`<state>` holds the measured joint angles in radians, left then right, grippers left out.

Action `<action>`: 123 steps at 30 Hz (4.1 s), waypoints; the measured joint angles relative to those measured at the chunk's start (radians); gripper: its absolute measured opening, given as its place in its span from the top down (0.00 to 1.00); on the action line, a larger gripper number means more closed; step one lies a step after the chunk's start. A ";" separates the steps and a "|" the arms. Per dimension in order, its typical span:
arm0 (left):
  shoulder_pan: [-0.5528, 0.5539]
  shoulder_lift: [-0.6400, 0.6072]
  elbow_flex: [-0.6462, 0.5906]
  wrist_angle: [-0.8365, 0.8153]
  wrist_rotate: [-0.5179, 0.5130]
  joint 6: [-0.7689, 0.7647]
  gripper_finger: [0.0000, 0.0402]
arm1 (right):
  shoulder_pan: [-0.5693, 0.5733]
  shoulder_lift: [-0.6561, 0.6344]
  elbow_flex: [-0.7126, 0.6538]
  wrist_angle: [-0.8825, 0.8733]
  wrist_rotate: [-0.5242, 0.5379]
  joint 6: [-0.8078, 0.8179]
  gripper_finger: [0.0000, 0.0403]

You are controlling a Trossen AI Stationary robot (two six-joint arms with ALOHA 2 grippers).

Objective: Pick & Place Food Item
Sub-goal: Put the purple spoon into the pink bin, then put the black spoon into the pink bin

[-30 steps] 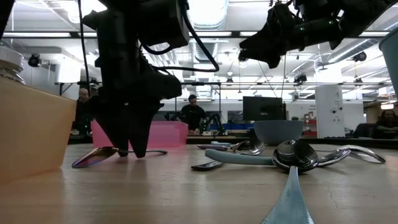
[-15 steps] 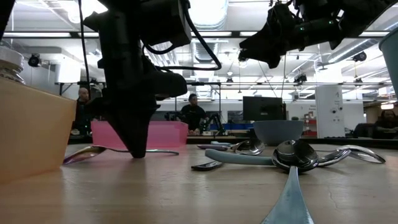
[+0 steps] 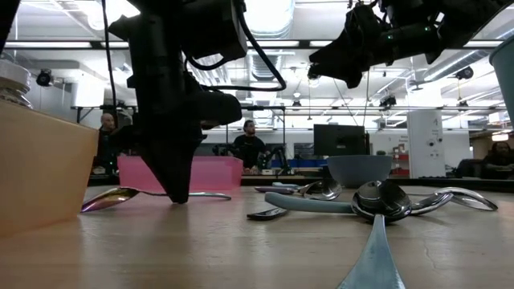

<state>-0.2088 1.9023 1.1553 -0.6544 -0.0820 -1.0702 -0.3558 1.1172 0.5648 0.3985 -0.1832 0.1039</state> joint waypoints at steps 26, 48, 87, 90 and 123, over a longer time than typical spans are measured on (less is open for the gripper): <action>0.045 -0.334 0.000 -0.136 -0.552 0.027 0.99 | 0.000 0.000 0.000 0.001 0.000 0.000 0.48; 0.621 -0.464 0.000 -0.012 -0.481 0.364 0.99 | 0.000 0.001 0.000 0.001 0.000 0.000 0.48; 0.932 -0.464 -0.356 0.235 -0.097 0.461 0.95 | 0.000 0.001 0.000 0.001 0.000 0.000 0.48; 0.932 -0.464 -0.358 0.232 -0.097 0.461 0.87 | 0.000 0.001 0.000 0.001 0.000 0.000 0.48; 0.674 -0.615 -0.291 0.380 -0.066 0.748 0.59 | 0.000 0.000 0.000 0.001 0.000 0.000 0.48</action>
<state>0.4650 1.2875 0.8641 -0.2740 -0.1477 -0.3218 -0.3558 1.1172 0.5648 0.3992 -0.1832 0.1040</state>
